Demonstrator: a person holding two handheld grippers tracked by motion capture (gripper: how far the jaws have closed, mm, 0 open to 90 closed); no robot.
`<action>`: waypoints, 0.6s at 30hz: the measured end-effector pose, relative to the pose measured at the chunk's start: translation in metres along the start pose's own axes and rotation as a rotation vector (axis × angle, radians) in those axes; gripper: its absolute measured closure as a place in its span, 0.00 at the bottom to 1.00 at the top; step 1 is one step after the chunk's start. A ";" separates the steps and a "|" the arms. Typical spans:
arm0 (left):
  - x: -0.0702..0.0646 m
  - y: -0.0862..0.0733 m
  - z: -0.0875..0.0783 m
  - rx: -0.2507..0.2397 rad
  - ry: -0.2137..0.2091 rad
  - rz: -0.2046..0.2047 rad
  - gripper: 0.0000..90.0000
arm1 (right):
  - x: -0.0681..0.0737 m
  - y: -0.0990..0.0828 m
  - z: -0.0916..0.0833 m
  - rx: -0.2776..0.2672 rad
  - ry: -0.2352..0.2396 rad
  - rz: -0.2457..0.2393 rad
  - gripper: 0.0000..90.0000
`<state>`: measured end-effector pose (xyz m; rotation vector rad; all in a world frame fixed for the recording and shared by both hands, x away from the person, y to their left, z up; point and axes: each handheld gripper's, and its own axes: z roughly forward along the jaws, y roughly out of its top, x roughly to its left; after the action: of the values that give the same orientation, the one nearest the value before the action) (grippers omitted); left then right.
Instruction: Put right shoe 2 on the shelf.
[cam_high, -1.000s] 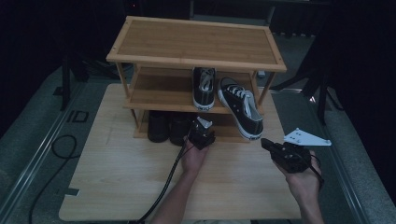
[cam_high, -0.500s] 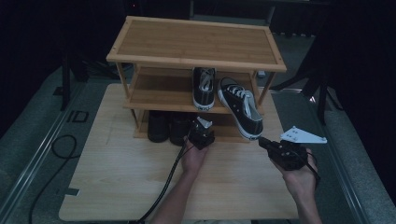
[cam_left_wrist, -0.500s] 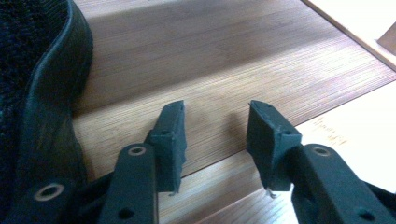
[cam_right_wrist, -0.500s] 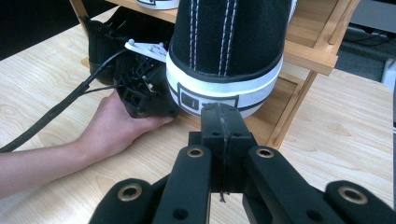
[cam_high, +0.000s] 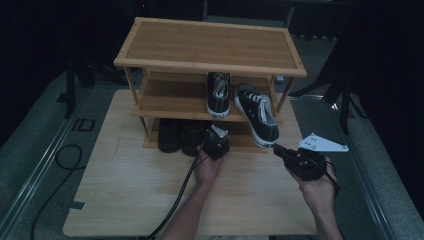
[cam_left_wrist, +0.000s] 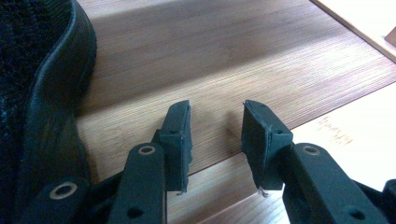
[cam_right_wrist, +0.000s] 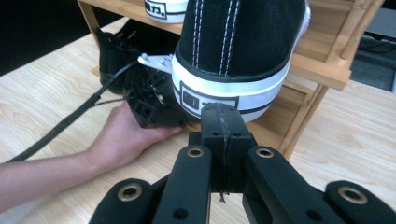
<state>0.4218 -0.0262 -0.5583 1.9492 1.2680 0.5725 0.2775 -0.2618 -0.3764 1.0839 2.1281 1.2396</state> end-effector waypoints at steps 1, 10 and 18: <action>0.000 0.000 0.000 -0.001 0.002 0.003 0.70 | 0.001 0.001 0.001 0.000 0.002 -0.002 1.00; 0.001 0.000 -0.001 0.009 -0.001 0.010 0.70 | 0.010 0.009 0.019 0.010 0.019 -0.027 1.00; 0.001 0.000 -0.001 0.008 0.000 0.009 0.70 | 0.009 0.015 0.032 0.012 0.020 -0.028 1.00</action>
<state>0.4216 -0.0252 -0.5578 1.9623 1.2637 0.5725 0.3002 -0.2336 -0.3789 1.0473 2.1611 1.2319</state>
